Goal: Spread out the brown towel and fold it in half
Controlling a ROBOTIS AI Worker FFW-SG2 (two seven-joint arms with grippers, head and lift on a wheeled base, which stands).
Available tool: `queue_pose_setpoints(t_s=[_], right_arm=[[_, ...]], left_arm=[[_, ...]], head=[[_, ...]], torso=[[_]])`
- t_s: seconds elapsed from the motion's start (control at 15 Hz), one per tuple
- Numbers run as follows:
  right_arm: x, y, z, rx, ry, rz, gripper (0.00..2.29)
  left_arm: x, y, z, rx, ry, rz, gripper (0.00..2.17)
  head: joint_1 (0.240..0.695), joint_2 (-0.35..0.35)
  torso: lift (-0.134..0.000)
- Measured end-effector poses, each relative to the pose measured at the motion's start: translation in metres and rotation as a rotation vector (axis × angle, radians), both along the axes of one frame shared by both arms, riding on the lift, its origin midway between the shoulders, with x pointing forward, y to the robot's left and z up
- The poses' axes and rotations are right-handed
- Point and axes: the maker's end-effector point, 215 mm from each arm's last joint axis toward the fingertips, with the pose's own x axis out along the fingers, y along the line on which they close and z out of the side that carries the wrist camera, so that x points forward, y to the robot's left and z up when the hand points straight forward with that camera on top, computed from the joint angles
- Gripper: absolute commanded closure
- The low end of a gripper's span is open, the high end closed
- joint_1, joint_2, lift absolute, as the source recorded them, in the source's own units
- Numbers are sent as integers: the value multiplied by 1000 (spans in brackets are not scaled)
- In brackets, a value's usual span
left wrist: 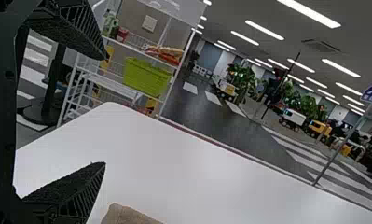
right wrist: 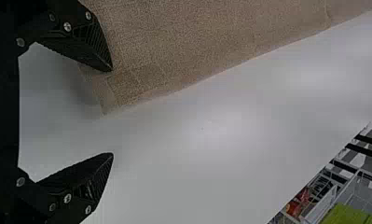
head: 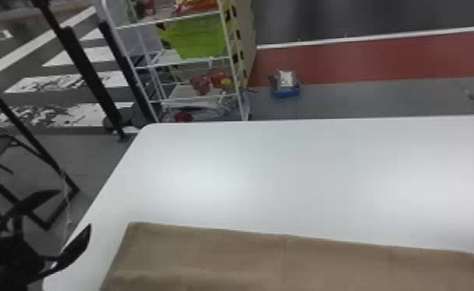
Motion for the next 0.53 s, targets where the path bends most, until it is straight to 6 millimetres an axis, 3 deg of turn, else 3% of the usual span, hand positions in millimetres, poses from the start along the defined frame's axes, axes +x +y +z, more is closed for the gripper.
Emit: queue_pose_setpoints(t_s=[0.13,0.4,0.53], right_arm=[[5,-3,8,25,-17,-15,242],[19,-15,99,340,-82,-244,211],[16,-8,117,430,-77,-303,205]], left_arm=[[-2,1,2,-12,-8,0,83],[-6,-5,23,-105,-73,-14,83],[-1,-19,22,-141,-77,-36,83]], head=[[695,268],[695,239],[695,230]], torso=[[-134],[-134],[-134]])
